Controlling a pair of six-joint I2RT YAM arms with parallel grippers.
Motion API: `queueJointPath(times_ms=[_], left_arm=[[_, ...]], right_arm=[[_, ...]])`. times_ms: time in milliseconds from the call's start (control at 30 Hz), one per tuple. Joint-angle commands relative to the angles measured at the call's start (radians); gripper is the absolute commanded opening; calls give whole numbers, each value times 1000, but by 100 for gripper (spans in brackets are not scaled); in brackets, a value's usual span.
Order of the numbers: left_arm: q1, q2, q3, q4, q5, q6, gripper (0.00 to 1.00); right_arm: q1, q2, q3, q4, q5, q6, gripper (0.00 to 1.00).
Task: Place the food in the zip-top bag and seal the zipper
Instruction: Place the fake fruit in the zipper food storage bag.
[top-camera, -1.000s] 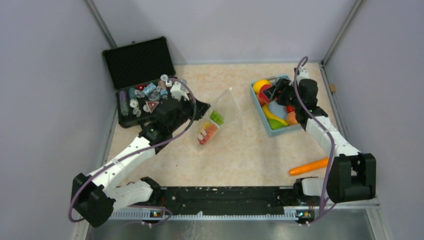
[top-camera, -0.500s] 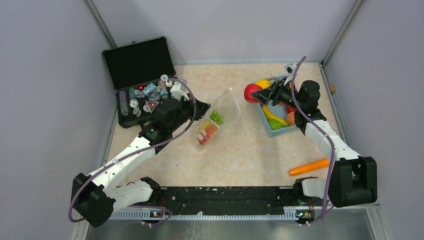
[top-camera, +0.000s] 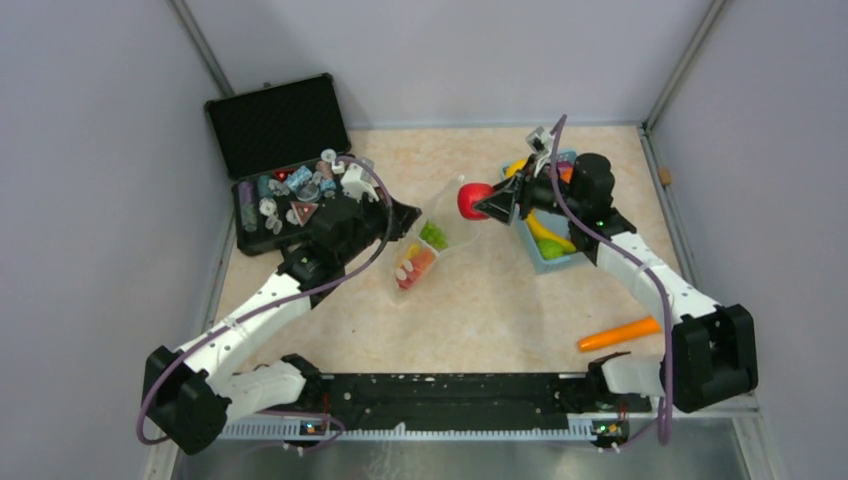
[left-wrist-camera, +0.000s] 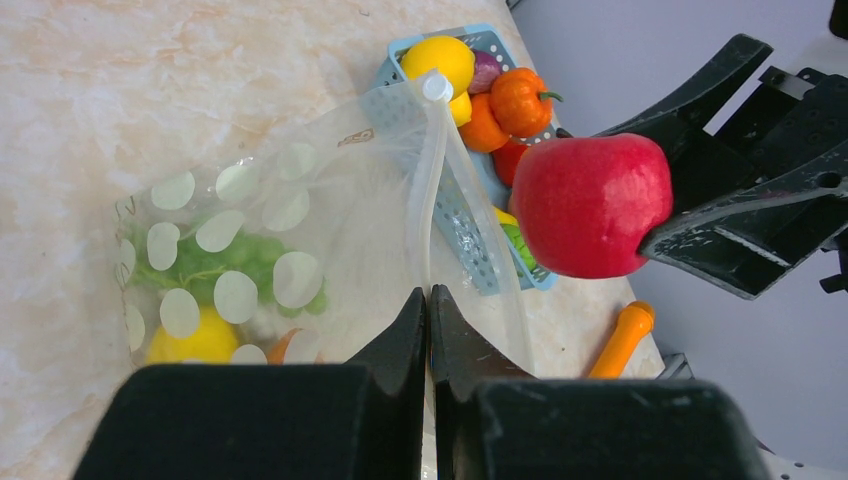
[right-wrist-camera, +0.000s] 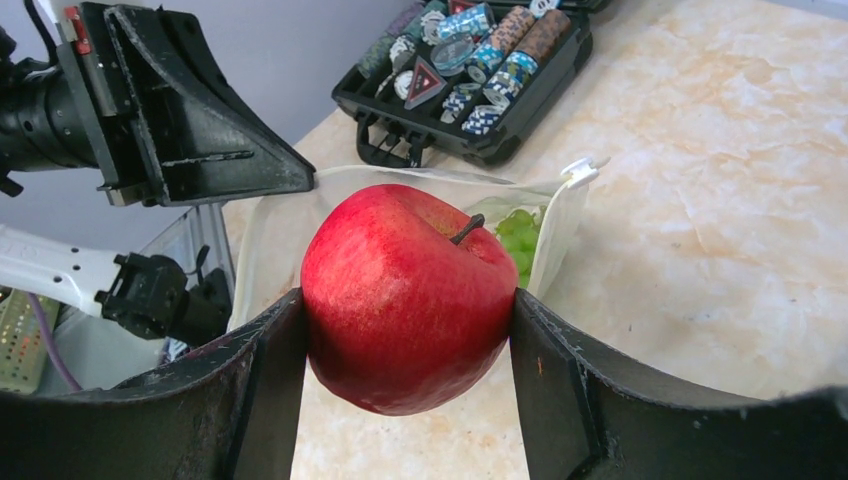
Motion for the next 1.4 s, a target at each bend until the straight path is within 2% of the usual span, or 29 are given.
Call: queueJointPath(times_ms=[0, 133, 300, 467, 733, 800, 1167, 1267, 1367], left_arm=[[2, -10, 2, 54, 10, -7, 2], [2, -12, 7, 57, 16, -2, 2], [2, -10, 2, 57, 16, -5, 2], [2, -17, 1, 55, 13, -6, 2], [1, -17, -4, 61, 5, -5, 2], [3, -20, -4, 59, 4, -5, 2], [3, -25, -7, 52, -5, -2, 2], [3, -23, -8, 52, -4, -1, 2], [1, -23, -8, 51, -5, -1, 2]], right_arm=[[49, 40, 80, -72, 18, -101, 51], [120, 88, 142, -197, 128, -181, 52], [193, 135, 181, -242, 238, -214, 54], [253, 181, 254, -360, 343, -263, 57], [265, 173, 233, -293, 339, -225, 67], [265, 171, 231, -286, 344, -220, 72], [265, 141, 201, -256, 379, -205, 80], [265, 141, 202, -257, 372, -203, 86], [265, 132, 198, -257, 422, -195, 88]])
